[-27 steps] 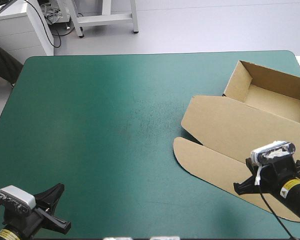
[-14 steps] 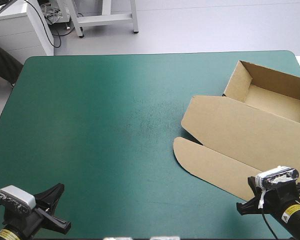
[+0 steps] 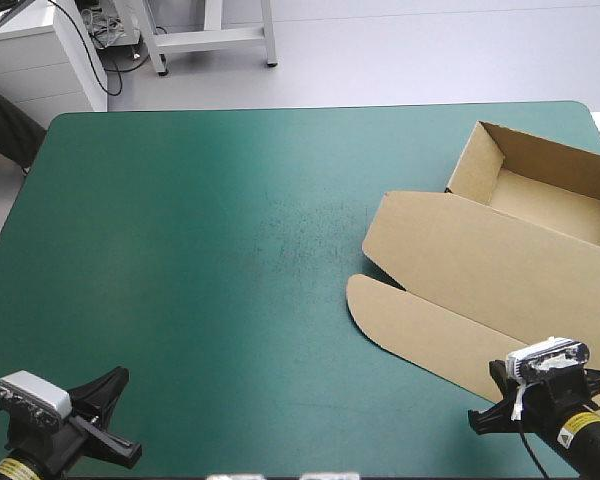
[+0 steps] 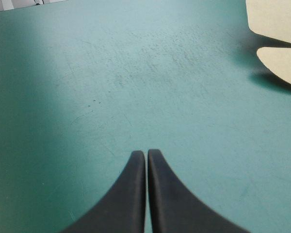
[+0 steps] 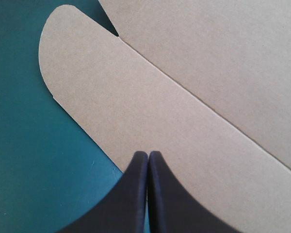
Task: Fold the box
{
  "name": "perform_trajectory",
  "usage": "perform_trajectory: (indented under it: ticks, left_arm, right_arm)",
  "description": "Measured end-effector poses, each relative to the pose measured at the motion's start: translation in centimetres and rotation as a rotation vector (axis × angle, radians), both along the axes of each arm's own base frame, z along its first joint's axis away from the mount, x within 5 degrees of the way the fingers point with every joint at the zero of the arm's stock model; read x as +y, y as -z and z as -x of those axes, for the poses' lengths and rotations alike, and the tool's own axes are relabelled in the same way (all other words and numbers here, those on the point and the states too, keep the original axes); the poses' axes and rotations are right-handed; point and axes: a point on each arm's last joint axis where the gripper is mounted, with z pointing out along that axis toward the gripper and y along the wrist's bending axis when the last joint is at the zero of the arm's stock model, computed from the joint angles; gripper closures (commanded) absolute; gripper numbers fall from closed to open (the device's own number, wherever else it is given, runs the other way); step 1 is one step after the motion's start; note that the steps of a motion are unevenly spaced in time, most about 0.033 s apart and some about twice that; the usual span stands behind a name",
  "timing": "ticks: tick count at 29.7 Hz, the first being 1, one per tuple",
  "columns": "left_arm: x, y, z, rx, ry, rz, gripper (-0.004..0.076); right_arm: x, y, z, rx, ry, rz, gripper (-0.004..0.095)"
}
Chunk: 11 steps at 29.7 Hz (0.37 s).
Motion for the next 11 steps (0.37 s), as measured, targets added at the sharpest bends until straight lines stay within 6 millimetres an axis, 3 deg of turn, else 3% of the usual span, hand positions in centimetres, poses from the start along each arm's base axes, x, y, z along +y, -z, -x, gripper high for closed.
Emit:
perform_trajectory:
  ticks: [11]
  left_arm:
    - [0.0,0.0,0.0,0.0,0.0,0.0,0.0731]
  right_arm:
    - [0.0,-0.04,-0.01,-0.005,0.0,-0.002,0.0928]
